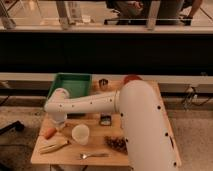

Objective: Place pepper in table surface

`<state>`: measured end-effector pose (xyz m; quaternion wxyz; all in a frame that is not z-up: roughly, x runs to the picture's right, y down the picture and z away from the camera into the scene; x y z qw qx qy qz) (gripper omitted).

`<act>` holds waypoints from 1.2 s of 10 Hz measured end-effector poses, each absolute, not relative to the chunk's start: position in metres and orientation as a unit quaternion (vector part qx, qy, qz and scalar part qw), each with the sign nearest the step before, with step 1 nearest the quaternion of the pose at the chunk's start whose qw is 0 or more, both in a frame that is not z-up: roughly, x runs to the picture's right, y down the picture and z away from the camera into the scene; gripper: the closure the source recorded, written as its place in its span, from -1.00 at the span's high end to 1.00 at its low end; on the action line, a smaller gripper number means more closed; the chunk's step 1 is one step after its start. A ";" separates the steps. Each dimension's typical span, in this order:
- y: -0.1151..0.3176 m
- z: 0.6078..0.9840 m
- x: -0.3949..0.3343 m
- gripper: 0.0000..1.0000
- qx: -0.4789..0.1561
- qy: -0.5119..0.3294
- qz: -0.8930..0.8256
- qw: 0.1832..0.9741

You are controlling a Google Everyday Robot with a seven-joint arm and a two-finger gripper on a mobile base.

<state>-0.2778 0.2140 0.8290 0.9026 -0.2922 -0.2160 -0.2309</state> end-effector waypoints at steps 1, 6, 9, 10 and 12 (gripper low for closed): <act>0.213 0.823 -0.276 -0.95 -0.290 -0.217 -0.229 0.904; 0.185 0.790 -0.275 -0.95 -0.267 -0.225 -0.207 0.914; 0.174 0.789 -0.284 -0.95 -0.258 -0.231 -0.199 0.917; 0.172 0.788 -0.287 -0.95 -0.254 -0.233 -0.199 0.917; 0.168 0.787 -0.290 -0.95 -0.250 -0.234 -0.198 0.919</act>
